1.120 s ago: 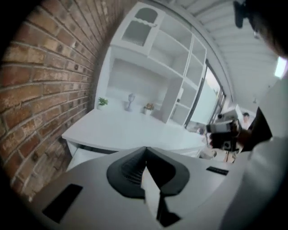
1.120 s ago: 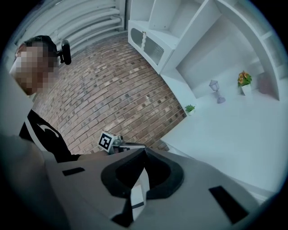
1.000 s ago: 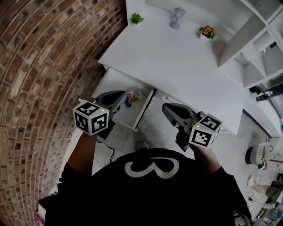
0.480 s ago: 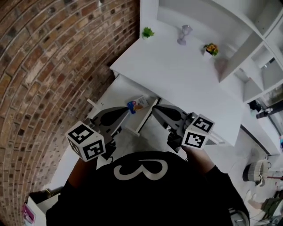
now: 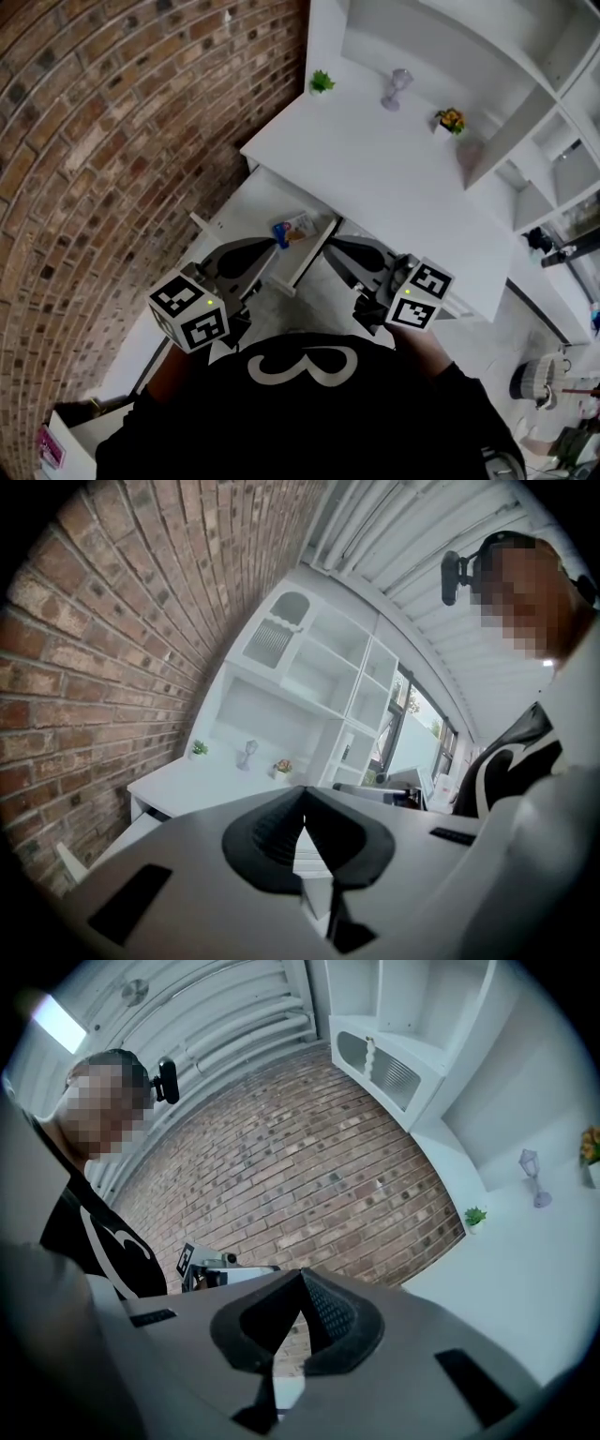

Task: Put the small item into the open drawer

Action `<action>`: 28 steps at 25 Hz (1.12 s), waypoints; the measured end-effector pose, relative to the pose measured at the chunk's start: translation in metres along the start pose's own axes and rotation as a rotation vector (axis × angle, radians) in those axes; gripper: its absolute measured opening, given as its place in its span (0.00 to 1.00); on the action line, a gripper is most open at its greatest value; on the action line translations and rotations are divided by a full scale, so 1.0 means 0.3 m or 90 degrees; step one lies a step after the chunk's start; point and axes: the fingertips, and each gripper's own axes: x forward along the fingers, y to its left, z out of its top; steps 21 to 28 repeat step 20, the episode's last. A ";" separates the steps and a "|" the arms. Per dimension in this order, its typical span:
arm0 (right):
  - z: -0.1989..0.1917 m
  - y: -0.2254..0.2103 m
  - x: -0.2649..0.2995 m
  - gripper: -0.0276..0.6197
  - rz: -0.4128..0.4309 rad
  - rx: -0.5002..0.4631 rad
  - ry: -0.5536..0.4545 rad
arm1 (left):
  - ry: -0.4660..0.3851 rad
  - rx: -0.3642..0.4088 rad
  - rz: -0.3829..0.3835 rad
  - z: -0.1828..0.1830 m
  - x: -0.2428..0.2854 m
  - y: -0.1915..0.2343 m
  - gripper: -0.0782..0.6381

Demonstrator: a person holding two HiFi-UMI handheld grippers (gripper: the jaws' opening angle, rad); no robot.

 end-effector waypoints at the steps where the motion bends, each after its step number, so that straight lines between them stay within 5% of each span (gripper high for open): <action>1: -0.007 -0.003 -0.006 0.06 -0.004 0.003 0.002 | 0.003 -0.001 -0.003 -0.006 0.005 -0.005 0.11; 28: -0.049 -0.031 -0.033 0.06 -0.019 0.019 0.008 | 0.041 0.021 -0.011 -0.071 0.051 -0.018 0.11</action>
